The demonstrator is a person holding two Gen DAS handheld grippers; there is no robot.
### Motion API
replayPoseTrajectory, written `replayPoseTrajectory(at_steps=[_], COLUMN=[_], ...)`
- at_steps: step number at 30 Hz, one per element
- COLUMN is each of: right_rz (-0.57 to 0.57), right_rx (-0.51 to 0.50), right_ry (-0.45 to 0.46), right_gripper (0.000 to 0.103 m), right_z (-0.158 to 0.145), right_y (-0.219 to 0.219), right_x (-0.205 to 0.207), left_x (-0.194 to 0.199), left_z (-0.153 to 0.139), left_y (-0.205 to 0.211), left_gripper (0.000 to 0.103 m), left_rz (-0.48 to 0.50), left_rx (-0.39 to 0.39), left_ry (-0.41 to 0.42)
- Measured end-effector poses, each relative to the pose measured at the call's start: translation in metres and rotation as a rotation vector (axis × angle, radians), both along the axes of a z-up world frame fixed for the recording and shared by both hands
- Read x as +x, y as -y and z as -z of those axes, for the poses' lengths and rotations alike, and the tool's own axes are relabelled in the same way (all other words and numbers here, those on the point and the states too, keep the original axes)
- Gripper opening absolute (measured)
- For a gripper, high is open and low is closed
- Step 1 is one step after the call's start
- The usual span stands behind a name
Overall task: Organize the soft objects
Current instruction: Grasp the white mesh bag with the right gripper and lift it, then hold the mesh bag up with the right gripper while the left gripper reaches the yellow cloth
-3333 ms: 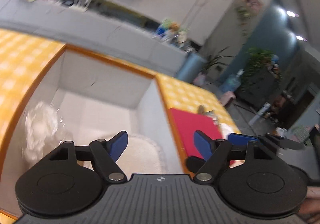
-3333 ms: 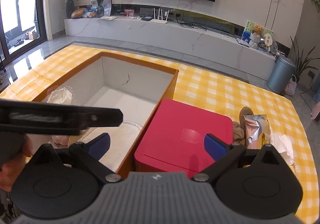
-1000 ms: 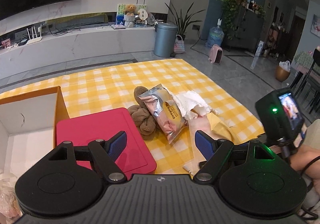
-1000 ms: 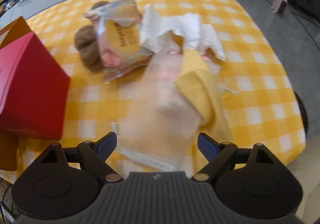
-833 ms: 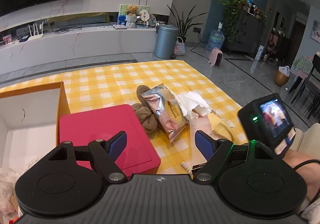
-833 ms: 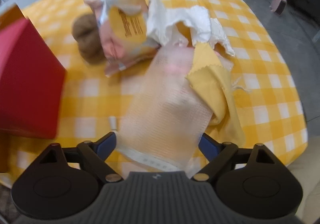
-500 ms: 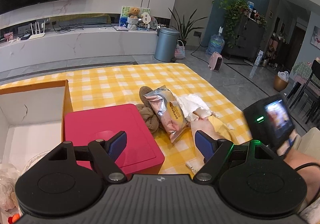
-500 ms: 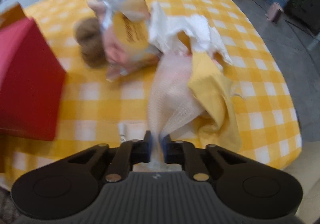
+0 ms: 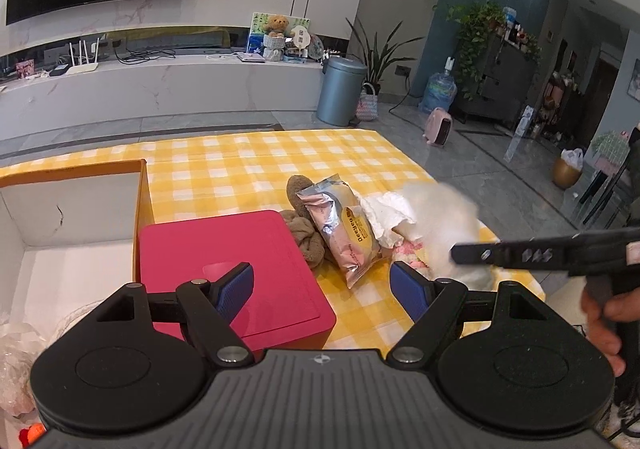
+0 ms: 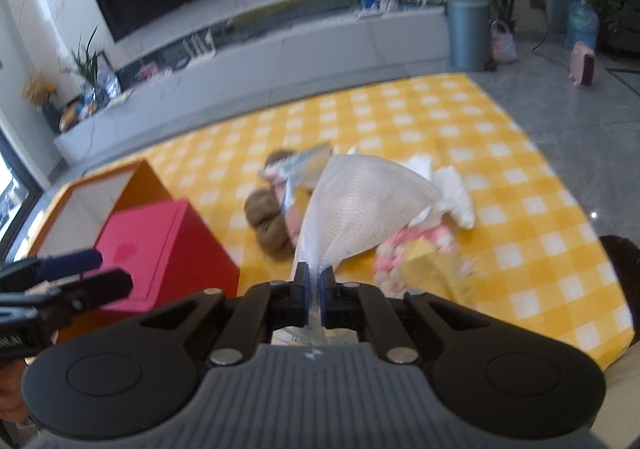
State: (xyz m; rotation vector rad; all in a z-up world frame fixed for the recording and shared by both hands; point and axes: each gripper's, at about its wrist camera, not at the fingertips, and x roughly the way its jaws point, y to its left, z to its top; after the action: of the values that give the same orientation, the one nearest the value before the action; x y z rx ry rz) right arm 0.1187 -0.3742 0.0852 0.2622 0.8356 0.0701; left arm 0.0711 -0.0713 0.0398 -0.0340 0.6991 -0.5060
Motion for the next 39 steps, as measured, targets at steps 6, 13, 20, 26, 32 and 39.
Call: replayPoseTrajectory(at_steps=[6,13,20,26,32,39], right_rz=[0.087,0.186,0.232,0.233,0.229,0.239], right_rx=[-0.062,-0.016,0.051,0.073,0.082,0.095], right_ry=[0.091,0.116,0.105,0.1,0.087,0.084], right_gripper=[0.002,0.002,0.003,0.003,0.004,0.008], right_z=[-0.021,-0.02,-0.01,-0.004,0.001,0.004], right_y=[0.016,0.048,0.071,0.075,0.076,0.08], right_x=[-0.017,-0.028,-0.03,-0.027,-0.025,-0.025], left_x=[-0.003,0.004,0.01,0.007,0.013,0.023], left_z=[-0.011,0.003,0.043,0.089,0.116,0.133], left_y=[0.032,0.096,0.16,0.195,0.212,0.229], left_gripper=[0.091,0.091,0.086,0.084,0.078,0.073], left_rz=[0.058,0.213,0.332,0.472,0.508,0.561], left_rx=[0.083,0.188,0.402,0.62,0.657,0.663], left_ry=[0.012,-0.007,0.08,0.142,0.248,0.266])
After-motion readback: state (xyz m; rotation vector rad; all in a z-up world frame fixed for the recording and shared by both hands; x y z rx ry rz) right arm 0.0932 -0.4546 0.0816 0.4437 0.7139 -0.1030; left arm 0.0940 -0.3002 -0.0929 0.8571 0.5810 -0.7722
